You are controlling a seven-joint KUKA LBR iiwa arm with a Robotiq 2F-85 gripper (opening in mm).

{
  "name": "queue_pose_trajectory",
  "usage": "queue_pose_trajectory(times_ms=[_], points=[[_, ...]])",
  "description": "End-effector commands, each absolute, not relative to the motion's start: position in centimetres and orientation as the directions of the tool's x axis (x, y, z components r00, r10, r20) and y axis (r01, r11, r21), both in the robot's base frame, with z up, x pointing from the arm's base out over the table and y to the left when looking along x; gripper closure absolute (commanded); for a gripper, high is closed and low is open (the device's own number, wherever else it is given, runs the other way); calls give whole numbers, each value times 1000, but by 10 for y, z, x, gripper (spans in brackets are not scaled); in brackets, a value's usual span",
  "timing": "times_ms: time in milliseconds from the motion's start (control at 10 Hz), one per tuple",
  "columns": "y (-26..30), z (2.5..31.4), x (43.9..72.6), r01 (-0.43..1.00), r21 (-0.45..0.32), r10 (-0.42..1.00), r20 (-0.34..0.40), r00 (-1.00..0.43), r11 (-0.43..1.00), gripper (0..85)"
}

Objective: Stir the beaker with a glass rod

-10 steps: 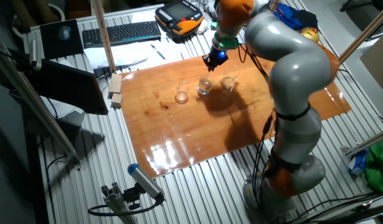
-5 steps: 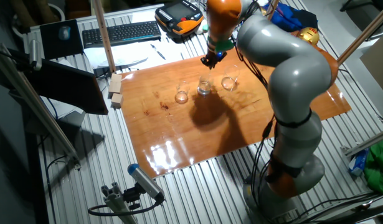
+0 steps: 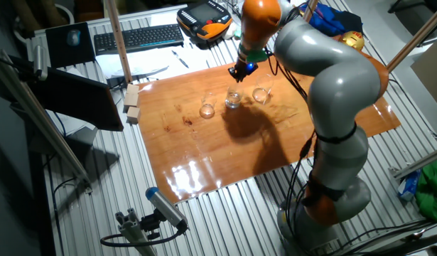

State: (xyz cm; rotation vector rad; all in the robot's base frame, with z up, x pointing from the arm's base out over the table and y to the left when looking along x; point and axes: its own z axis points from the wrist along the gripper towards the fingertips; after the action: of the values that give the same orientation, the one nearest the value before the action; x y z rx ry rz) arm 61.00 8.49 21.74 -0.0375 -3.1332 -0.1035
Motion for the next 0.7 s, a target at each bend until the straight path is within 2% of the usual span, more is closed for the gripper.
queue_pose_trajectory(times_ms=[0, 100, 200, 600], points=[[85, 218, 610, 247, 237, 240, 56, -969, 940, 850], [83, 218, 609, 219, 211, 205, 89, -975, 953, 850], [81, 220, 609, 142, 147, 129, 99, -987, 979, 850], [78, 231, 610, -86, -19, -86, 10, -996, 996, 850]])
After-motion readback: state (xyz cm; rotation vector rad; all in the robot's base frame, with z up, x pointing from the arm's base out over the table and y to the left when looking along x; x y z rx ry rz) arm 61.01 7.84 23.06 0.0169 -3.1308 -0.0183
